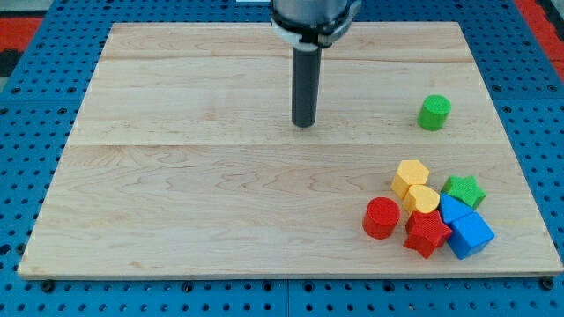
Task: Move your arms to the bottom right
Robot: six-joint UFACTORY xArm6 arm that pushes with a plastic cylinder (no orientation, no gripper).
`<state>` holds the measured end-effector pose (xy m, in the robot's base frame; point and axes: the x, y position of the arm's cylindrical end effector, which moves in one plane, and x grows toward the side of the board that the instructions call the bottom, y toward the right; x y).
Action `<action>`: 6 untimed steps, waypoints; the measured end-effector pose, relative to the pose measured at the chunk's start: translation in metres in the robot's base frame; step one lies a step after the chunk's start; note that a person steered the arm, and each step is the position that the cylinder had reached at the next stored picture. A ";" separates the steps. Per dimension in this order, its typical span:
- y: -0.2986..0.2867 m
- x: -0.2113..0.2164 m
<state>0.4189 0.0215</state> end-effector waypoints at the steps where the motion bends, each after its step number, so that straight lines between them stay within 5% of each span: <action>1: -0.014 0.034; 4: -0.012 0.172; 6: 0.105 0.190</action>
